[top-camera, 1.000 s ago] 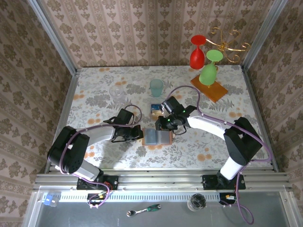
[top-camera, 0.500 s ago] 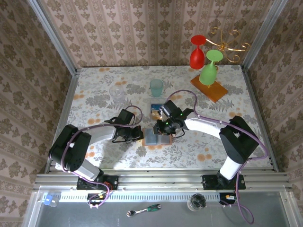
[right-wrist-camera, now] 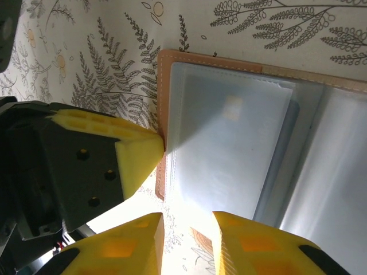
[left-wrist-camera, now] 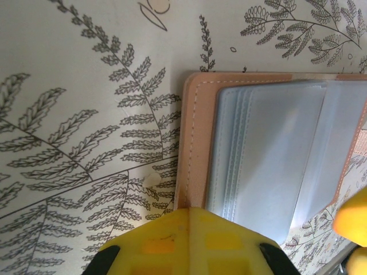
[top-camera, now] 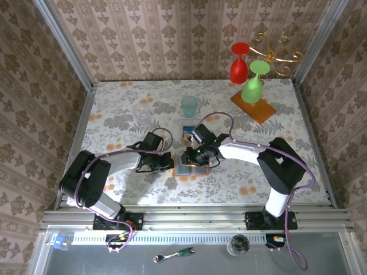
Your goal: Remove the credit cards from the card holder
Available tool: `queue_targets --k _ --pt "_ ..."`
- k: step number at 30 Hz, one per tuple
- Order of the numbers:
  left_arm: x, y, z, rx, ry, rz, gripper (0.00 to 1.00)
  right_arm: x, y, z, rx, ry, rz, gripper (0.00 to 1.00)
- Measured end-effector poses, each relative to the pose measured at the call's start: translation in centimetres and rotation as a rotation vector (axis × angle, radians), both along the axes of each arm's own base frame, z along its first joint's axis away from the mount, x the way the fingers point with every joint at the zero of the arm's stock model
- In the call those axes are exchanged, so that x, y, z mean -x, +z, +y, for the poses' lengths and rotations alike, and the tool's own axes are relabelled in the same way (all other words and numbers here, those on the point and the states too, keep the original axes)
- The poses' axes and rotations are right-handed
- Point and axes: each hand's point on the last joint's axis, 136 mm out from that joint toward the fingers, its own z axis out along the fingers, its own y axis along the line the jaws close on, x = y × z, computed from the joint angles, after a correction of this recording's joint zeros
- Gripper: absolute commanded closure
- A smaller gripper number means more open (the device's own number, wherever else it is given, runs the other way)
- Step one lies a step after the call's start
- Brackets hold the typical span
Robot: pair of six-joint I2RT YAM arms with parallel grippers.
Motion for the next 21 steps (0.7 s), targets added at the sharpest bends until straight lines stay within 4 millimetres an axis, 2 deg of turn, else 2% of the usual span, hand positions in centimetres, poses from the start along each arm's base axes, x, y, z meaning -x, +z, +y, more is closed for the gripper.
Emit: queue_targets --k 5,14,21 --pt "0.0 0.0 0.0 0.000 0.000 0.000 1.00 0.2 -1.3 0.2 0.017 0.000 0.029 0.70" --pt "0.0 0.0 0.0 0.000 0.000 0.000 1.00 -0.4 -1.0 1.0 0.007 -0.009 0.030 0.70" --pt "0.0 0.0 0.0 0.000 0.000 0.000 1.00 -0.6 -2.1 1.1 0.041 -0.017 0.052 0.70"
